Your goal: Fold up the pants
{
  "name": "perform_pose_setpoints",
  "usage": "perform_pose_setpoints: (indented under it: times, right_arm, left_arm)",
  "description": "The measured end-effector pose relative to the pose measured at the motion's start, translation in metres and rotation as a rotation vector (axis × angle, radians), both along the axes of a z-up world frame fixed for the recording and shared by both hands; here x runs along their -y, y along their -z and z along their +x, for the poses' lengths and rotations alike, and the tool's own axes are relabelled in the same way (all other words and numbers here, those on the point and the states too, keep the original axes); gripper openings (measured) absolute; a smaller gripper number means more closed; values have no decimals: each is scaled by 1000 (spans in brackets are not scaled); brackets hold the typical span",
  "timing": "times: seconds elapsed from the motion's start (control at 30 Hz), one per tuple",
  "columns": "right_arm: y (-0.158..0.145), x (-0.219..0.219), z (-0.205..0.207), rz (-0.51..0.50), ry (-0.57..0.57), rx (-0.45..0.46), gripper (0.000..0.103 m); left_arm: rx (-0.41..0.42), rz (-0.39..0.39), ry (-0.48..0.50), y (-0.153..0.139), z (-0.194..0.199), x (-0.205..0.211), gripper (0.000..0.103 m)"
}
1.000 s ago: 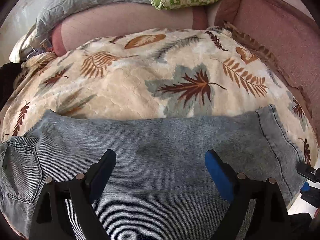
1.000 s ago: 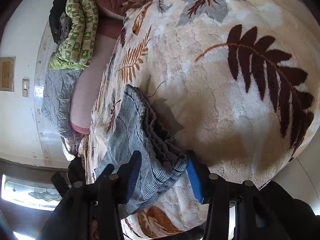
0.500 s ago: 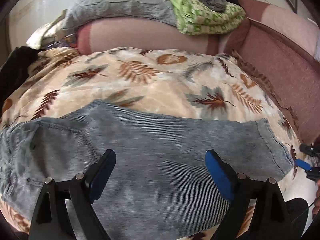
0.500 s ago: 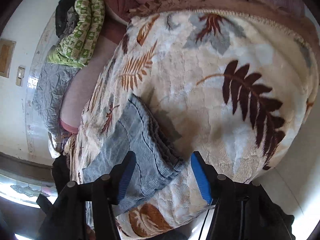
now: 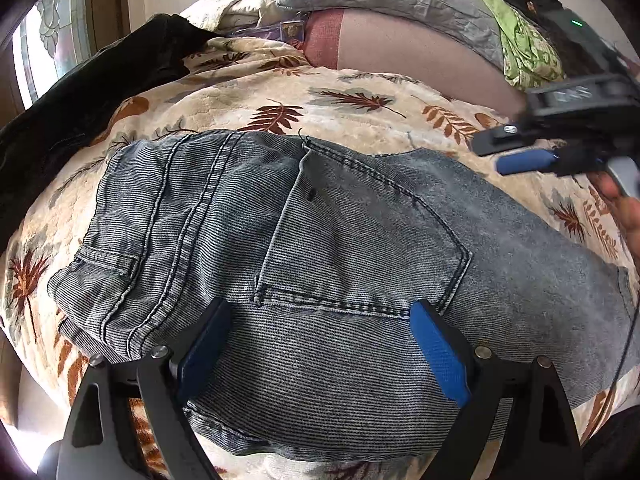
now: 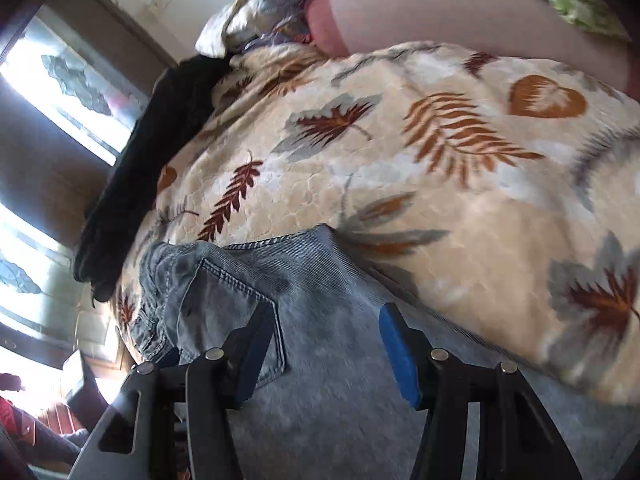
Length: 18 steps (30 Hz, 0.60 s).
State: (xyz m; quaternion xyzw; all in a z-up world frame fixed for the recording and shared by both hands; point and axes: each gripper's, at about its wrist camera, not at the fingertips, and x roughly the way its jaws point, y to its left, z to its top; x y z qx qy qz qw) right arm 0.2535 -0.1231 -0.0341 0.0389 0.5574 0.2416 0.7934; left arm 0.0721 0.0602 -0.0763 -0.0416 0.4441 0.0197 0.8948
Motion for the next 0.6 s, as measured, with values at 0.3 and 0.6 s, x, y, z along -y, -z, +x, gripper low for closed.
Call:
perform_pose_setpoints:
  times: [0.3,0.6]
  right_arm:
    - [21,-36,17,-229,-46,86,2]
    - [19,-22,14,-182,77,103,7]
  left_arm:
    - [10,19,22,4,-3,-2,91]
    - [14,35,18,5,-5,1,91]
